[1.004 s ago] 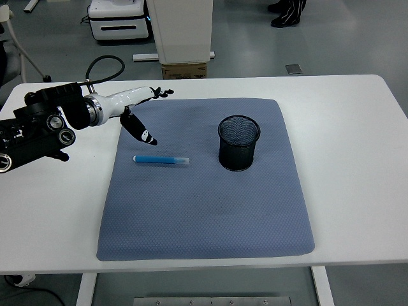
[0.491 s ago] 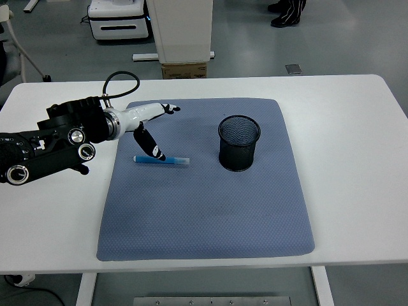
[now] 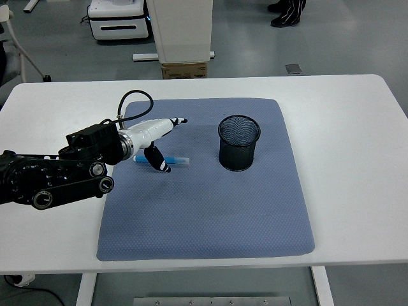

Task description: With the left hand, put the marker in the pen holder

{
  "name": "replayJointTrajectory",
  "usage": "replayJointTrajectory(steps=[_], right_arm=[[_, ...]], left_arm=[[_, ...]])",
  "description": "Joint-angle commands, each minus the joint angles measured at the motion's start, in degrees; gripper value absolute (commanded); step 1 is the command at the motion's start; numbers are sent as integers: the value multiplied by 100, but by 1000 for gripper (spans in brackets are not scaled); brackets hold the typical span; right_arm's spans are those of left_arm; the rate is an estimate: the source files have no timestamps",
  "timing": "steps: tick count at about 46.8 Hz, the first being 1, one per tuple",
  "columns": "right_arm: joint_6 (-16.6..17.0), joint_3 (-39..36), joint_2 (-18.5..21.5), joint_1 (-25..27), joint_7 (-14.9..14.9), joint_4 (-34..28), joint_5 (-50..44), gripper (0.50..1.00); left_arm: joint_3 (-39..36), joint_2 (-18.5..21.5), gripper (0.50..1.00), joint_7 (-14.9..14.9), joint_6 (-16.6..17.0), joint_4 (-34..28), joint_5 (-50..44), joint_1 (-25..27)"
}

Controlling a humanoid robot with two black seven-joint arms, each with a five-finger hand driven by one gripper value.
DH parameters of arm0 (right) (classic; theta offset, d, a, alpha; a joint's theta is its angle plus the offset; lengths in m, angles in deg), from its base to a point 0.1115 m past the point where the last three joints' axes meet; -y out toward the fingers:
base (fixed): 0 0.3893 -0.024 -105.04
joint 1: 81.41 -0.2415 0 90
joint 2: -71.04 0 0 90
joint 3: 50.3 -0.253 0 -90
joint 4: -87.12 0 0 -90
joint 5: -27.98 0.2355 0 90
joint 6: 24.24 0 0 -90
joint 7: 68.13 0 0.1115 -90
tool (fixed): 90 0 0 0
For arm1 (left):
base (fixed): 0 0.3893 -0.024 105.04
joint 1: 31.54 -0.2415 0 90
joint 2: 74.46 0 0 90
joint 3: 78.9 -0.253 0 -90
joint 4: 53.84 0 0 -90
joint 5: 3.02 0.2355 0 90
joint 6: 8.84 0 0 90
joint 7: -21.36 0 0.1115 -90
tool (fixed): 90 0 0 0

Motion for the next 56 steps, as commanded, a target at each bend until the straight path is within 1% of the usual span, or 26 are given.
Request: replayJointTrajectory(steps=[1,9,14,27,29,32,36,38,40,46,49,56], right_arm=[[0,0,0,-1,-5,0,0,1000],[0,0,0,-1,4,0,0,1000],[0,0,0,-1,4,0,-9,1000],[0,0,0,-1,-5,0,0,1000],[0,0,0,-1,4,0,0,1000],[0,0,0,-1,-5,0,0,1000],[0,0,0,-1,-5,0,0,1000],[0,0,0,-1,4,0,0,1000],[0,0,0,-1,4,0,0,1000],[0,0,0,-1,4,0,0,1000],[0,0,0,-1,4,0,0,1000],[0,0,0,-1,-5,0,0,1000]], left_arm=[[-6,-67,1000,-10,-1,18,-18,-17],[-15,-216,1000,-19,-71,185,-88,-25],[-15,-234,1000,-10,-142,212,-246,-8],[-15,-304,1000,8,-115,335,-255,-17],[-15,-322,977,8,-107,344,-255,-17],[-15,-331,965,17,-98,353,-220,-25],[-15,-331,903,17,-98,353,-194,-25],[-15,-339,862,8,-107,353,-202,-25],[-24,-339,836,17,-107,353,-202,-34],[-33,-348,821,8,-107,353,-202,-52],[-33,-348,777,8,-107,353,-194,-60],[-77,-383,768,8,-107,353,-194,-60]])
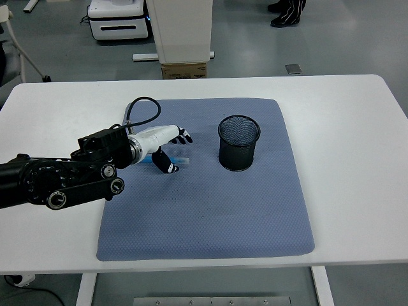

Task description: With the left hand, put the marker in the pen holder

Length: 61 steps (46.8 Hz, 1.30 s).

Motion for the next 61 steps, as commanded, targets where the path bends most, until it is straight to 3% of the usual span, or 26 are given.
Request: replayJointTrajectory(steps=[1,8,33,46,61], right_arm=[[0,0,0,0,4,0,-1,1000],[0,0,0,0,-5,0,-1,1000],[0,0,0,0,4,0,-1,1000],[0,0,0,0,4,0,-1,1000],[0,0,0,0,4,0,-1,1000]], left_arm=[[-46,-22,766,-1,7,-1,1,0],[-72,-31,710,-1,7,-1,1,8],[-116,-57,672,-1,16,-1,168,-9],[-116,-93,575,-1,16,-1,220,-18],[-187,-93,575,7,16,-1,343,-27]])
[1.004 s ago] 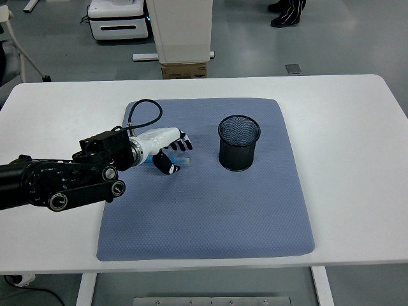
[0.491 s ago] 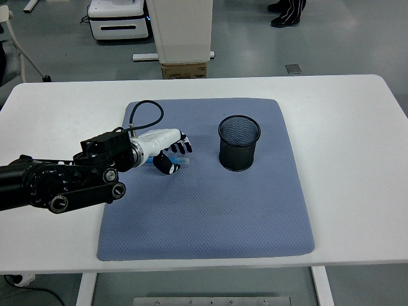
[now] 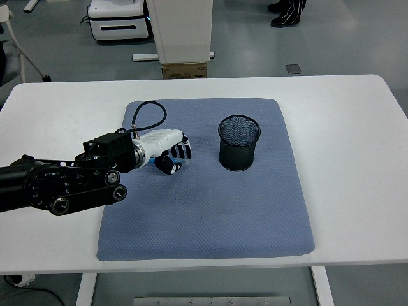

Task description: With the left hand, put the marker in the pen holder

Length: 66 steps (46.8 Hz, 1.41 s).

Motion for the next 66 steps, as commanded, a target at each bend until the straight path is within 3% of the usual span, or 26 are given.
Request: replayJointTrajectory(steps=[1,16,20,50,66], right_arm=[[0,0,0,0,4,0,0,1000],[0,0,0,0,-5,0,0,1000],[0,0,0,0,-5,0,0,1000],[0,0,0,0,-5,0,0,1000],[0,0,0,0,-5,0,0,1000]], left_arm=[[-42,0,575,9,-1,0,5,-1],[-78,0,572,9,-1,0,198,-1],[-78,0,508,9,-1,0,198,-1],[-78,44,500,26,-10,9,198,61],[-7,88,500,52,8,378,119,236]])
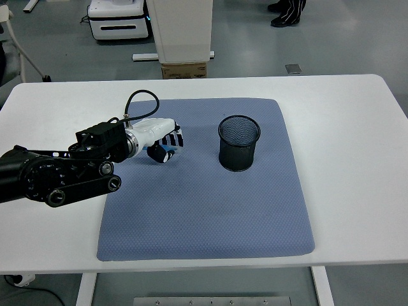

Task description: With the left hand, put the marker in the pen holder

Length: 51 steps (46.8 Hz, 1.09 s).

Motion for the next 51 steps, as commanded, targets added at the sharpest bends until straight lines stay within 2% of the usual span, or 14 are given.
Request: replayJointTrajectory(steps=[1,11,30,47,51], right_arm=[[0,0,0,0,5,0,0,1000],[0,0,0,0,-4,0,0,1000],[0,0,0,0,-4,0,0,1000],[0,0,0,0,5,0,0,1000],[0,0,0,0,-4,0,0,1000]], left_arm=[[36,-1,500,0,1,78,-10,33],[528,-1,500,52,1,333,-71,103],[1064,-80,500,351,10,457,-1002,305],[1600,-379,500,527,19,465,-1776,393],[1855,-422,500,650,19,465,-2057,393]])
